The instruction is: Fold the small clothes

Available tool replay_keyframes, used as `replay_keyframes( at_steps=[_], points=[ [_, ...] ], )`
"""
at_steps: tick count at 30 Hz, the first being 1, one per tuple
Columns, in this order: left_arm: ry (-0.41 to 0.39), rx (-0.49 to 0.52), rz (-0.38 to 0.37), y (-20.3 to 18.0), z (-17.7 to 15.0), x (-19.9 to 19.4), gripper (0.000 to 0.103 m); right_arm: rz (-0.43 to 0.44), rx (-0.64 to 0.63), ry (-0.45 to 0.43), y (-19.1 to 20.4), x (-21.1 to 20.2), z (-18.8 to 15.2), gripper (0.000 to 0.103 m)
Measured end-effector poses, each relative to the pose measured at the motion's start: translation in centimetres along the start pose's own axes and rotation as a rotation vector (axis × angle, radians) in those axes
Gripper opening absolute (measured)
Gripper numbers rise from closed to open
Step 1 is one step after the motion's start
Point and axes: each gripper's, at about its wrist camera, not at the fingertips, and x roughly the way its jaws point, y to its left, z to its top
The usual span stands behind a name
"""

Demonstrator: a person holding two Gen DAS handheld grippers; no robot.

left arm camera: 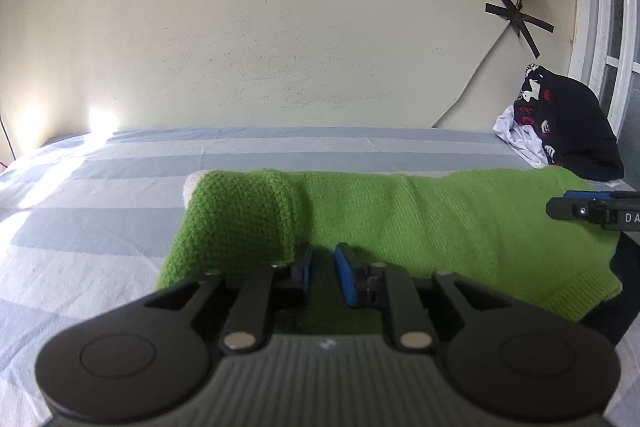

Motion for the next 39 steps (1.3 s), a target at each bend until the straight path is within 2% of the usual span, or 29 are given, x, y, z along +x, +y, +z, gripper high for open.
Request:
replay_keyframes(
  at_steps=[2, 4, 6, 12, 14, 16, 20, 23, 24, 27, 33, 39],
  points=[
    [0.0, 0.005, -0.027, -0.1, 0.1, 0.1, 0.031, 0.007, 0.008, -0.001, -0.1, 0.0, 0.0, 0.057],
    [0.001, 0.016, -0.052, -0.3, 0.0, 0.0, 0.048, 0.011, 0.007, -0.001, -0.2, 0.0, 0.0, 0.059],
    [0.003, 0.039, -0.062, -0.7, -0.1, 0.0, 0.057, 0.013, 0.003, 0.0, 0.0, 0.0, 0.0, 0.06],
    [0.006, 0.054, -0.058, -1.1, -0.2, 0.0, 0.061, 0.022, -0.003, 0.004, 0.1, 0.1, 0.0, 0.065],
    [0.011, 0.077, -0.051, -1.5, -0.2, 0.0, 0.065, 0.03, -0.006, 0.007, 0.1, 0.1, 0.0, 0.068],
    [0.021, 0.117, -0.042, -2.1, -0.2, 0.1, 0.077, 0.039, -0.013, 0.011, 0.2, 0.2, 0.0, 0.072],
    [0.041, 0.165, -0.019, -3.0, -0.2, 0.5, 0.082, 0.044, -0.036, 0.023, 0.5, 0.4, 0.0, 0.078],
    [0.05, 0.173, -0.014, -3.2, -0.2, 0.7, 0.085, -0.007, -0.126, 0.05, 2.0, 0.6, -0.1, 0.081],
    [0.053, 0.177, -0.012, -3.3, -0.2, 0.7, 0.087, -0.026, -0.167, 0.062, 2.6, 0.7, -0.2, 0.086],
    [0.067, 0.183, -0.01, -3.4, -0.2, 1.0, 0.091, -0.082, -0.253, 0.074, 4.1, 0.4, -0.8, 0.086],
    [0.09, 0.181, -0.022, -3.5, -0.1, 1.2, 0.097, -0.039, -0.212, 0.08, 2.4, -1.9, -1.8, 0.087],
    [0.091, 0.187, -0.023, -3.4, -0.1, 1.1, 0.098, -0.051, -0.177, 0.067, 1.7, -3.3, -2.5, 0.087]
  ],
)
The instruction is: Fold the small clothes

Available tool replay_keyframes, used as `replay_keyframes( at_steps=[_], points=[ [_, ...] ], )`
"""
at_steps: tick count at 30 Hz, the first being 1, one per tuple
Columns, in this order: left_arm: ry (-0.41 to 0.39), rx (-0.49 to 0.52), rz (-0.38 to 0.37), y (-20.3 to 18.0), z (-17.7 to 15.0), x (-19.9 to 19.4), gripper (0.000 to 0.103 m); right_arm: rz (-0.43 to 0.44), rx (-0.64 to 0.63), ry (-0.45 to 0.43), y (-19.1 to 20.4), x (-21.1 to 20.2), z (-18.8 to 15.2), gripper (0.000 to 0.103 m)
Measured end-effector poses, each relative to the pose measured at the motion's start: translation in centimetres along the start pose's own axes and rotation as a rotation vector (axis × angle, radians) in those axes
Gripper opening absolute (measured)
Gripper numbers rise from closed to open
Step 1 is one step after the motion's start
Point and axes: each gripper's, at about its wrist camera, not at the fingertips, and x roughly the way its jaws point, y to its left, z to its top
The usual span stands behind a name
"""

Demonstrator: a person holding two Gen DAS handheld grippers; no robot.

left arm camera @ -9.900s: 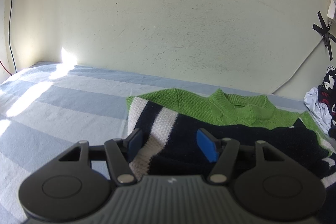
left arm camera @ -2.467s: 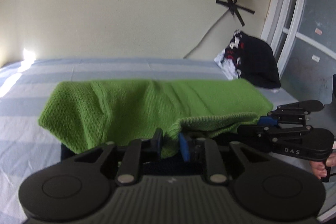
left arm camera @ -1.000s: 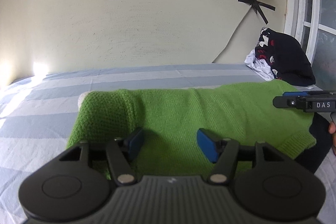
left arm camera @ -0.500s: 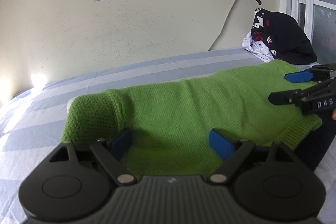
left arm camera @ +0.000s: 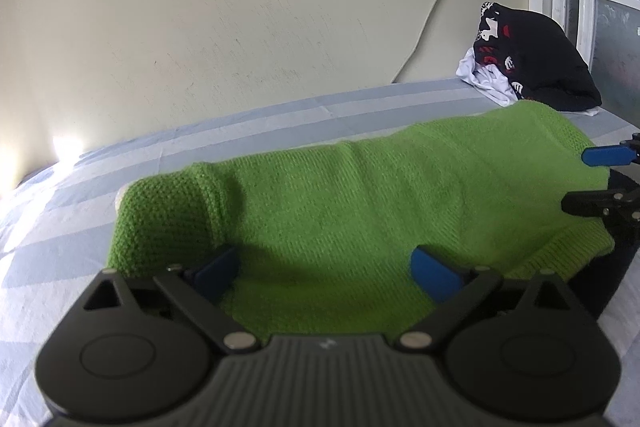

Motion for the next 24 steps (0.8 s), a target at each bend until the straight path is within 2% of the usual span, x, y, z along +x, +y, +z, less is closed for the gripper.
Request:
replay_keyframes(
  at_steps=[4, 8, 12, 16, 19, 24],
  points=[
    [-0.023, -0.001, 0.008, -0.1, -0.3, -0.6, 0.098, 0.011, 0.012, -0.002, -0.2, 0.1, 0.0, 0.087],
    [-0.119, -0.017, 0.014, 0.3, -0.6, -2.4, 0.098, 0.017, 0.02, -0.005, -0.4, 0.1, -0.1, 0.087],
    [-0.175, -0.123, 0.01, 2.4, 0.9, -3.4, 0.098, 0.019, 0.023, -0.007, -0.5, 0.0, -0.1, 0.088],
    [-0.145, -0.265, -0.014, 5.8, 2.0, -2.3, 0.097, 0.019, 0.023, -0.007, -0.5, 0.0, 0.0, 0.088],
    [-0.043, -0.37, 0.016, 7.7, 1.4, 0.2, 0.095, 0.02, 0.023, -0.007, -0.5, 0.1, 0.0, 0.088],
    [-0.002, -0.421, 0.054, 8.4, 0.6, 1.3, 0.097, 0.023, 0.025, -0.007, -0.5, 0.1, -0.1, 0.088]
  ],
)
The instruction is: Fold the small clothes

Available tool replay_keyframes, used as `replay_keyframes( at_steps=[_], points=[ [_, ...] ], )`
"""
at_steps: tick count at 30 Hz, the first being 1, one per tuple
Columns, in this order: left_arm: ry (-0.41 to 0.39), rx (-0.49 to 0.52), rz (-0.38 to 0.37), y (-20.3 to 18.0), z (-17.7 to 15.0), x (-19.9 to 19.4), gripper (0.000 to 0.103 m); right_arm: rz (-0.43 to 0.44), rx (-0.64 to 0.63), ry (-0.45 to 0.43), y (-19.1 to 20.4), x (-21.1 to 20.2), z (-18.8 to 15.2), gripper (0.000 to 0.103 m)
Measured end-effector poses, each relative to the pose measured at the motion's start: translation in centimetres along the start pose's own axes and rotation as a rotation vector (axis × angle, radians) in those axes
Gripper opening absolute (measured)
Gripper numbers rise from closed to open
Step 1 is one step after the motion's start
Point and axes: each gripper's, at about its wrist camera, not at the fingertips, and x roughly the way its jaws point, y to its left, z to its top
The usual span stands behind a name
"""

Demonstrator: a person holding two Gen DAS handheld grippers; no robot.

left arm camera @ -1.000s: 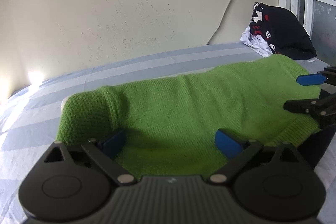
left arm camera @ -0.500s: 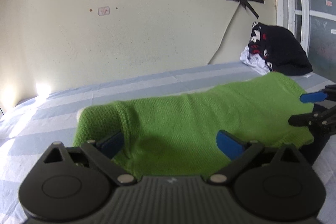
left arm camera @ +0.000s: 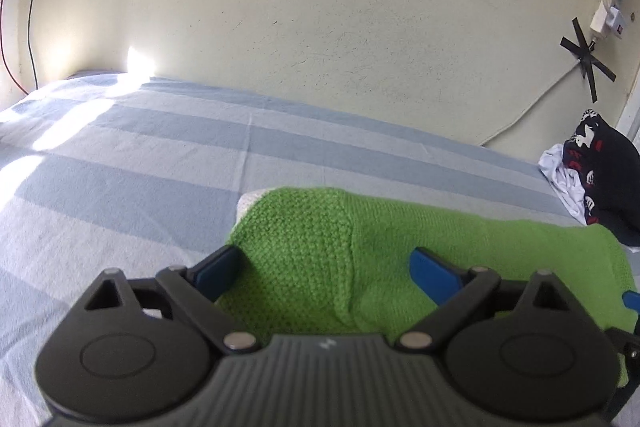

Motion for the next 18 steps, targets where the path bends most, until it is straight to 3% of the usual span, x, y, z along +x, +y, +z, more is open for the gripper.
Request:
replay_keyframes(
  at_steps=[5, 10, 12, 15, 18],
  points=[
    [-0.046, 0.009, -0.002, -0.1, -0.6, -0.8, 0.097, 0.001, 0.002, -0.002, -0.1, 0.0, 0.0, 0.088],
    [-0.228, -0.002, -0.073, 0.4, -1.7, -4.1, 0.097, 0.014, 0.045, -0.089, -0.5, -1.8, -0.1, 0.084],
    [-0.261, 0.007, -0.079, 0.3, -1.7, -4.6, 0.097, 0.05, 0.105, -0.134, -1.2, -2.9, 0.7, 0.082],
    [-0.268, 0.048, -0.102, -0.5, -1.7, -4.7, 0.097, 0.051, 0.166, -0.168, -2.2, -3.0, 3.2, 0.072],
    [-0.261, 0.112, -0.088, -1.7, -1.9, -4.6, 0.096, 0.088, 0.223, -0.117, -3.1, -0.9, 5.6, 0.057]
  ],
)
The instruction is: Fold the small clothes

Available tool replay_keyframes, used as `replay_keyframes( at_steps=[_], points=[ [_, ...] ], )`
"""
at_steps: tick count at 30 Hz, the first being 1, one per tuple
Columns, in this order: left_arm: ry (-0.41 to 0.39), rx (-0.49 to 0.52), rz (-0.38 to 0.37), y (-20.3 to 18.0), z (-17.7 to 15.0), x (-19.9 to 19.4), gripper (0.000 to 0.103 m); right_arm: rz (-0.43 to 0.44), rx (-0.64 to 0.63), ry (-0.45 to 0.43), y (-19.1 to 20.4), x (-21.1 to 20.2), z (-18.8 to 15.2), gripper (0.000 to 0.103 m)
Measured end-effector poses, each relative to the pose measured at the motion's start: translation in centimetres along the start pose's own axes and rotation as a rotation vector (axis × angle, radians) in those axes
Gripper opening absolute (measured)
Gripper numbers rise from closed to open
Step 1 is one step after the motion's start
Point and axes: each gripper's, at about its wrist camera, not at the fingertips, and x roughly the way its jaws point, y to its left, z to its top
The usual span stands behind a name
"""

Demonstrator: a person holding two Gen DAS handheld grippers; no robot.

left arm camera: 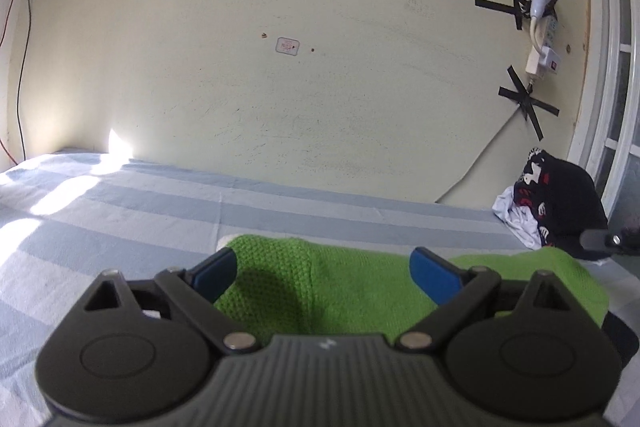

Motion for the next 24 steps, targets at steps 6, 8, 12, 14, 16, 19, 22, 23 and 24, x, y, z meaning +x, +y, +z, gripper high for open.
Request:
replay_keyframes(
  at_steps=[6, 8, 12, 14, 16, 19, 22, 23, 24],
  points=[
    [0.171, 0.126, 0.104, -2.8, -0.4, 2.8, 0.097, -0.055, -0.022, 0.133, -1.2, 7.0, -1.1, 0.054],
    [0.198, 0.146, 0.122, -3.1, -0.5, 3.4, 0.099, -0.096, -0.044, 0.13, -0.2, 7.2, -1.3, 0.056],
    [0.214, 0.134, 0.116, -2.9, -0.6, 3.4, 0.102, -0.127, -0.112, 0.098, 0.9, 6.5, -2.4, 0.056],
    [0.208, 0.129, 0.113, -2.8, -0.7, 3.3, 0.103, -0.124, -0.109, 0.09, 0.9, 6.1, -2.6, 0.056],
    [0.186, 0.115, 0.1, -2.5, -0.6, 3.0, 0.102, -0.13, -0.105, 0.091, 1.0, 5.8, -2.3, 0.056],
    [0.13, 0.078, 0.071, -2.0, -0.5, 2.0, 0.102, -0.095, -0.056, 0.075, 1.5, 5.2, -1.2, 0.057],
    [0.136, 0.056, 0.074, -1.7, -0.3, 2.2, 0.102, -0.022, -0.109, 0.04, 4.3, 5.1, -0.4, 0.057],
    [0.138, 0.056, 0.075, -1.7, -0.3, 2.3, 0.102, -0.006, -0.157, 0.049, 5.7, 5.5, -0.4, 0.057],
    [0.139, 0.059, 0.076, -1.7, -0.3, 2.3, 0.102, 0.013, -0.201, 0.064, 7.0, 6.1, -0.6, 0.055]
  ],
)
